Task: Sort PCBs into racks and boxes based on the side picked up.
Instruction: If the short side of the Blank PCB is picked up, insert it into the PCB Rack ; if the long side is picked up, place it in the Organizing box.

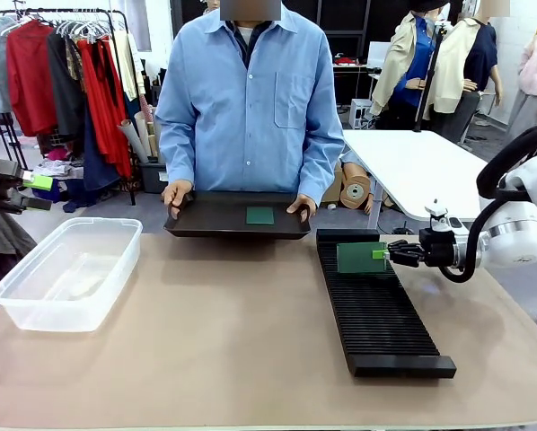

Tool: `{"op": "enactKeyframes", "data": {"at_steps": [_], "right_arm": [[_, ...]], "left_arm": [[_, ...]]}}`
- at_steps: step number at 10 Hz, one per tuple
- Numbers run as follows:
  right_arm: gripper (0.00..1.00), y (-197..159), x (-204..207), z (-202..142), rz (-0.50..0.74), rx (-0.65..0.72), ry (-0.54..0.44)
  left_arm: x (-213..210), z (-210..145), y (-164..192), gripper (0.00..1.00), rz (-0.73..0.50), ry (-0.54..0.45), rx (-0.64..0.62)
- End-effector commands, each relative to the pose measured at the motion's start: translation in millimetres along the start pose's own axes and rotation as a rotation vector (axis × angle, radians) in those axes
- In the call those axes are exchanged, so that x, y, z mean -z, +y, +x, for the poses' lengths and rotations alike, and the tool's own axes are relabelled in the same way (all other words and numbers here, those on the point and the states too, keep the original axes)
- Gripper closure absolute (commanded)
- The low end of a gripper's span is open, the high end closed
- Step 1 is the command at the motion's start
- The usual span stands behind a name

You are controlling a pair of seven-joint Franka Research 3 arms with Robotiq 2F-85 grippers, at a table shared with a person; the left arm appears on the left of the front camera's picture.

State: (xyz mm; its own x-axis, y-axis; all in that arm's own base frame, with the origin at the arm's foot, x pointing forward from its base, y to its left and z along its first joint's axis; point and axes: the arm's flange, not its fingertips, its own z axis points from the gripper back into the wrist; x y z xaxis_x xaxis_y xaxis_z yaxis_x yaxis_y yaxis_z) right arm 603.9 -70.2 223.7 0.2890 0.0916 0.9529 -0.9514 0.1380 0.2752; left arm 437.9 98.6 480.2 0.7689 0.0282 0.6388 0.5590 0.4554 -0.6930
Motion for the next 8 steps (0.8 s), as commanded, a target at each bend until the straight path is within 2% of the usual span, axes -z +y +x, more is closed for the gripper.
{"op": "enactKeyframes", "data": {"at_steps": [1, 4, 8], "right_arm": [[1.0, -7.7, 1.8, -13.0, 0.004, 0.005, 0.049], [1.0, -22.2, -1.9, -25.6, 0.051, -0.011, 0.059], [1.0, -22.1, -0.7, -28.9, 0.064, -0.022, 0.049]], "left_arm": [[-1.0, 0.2, -0.9, 0.0, -0.005, -0.005, 0.002], [-1.0, 0.2, -0.9, 0.0, -0.005, -0.005, 0.002], [-1.0, 0.2, -0.9, 0.0, -0.005, -0.005, 0.002]]}}
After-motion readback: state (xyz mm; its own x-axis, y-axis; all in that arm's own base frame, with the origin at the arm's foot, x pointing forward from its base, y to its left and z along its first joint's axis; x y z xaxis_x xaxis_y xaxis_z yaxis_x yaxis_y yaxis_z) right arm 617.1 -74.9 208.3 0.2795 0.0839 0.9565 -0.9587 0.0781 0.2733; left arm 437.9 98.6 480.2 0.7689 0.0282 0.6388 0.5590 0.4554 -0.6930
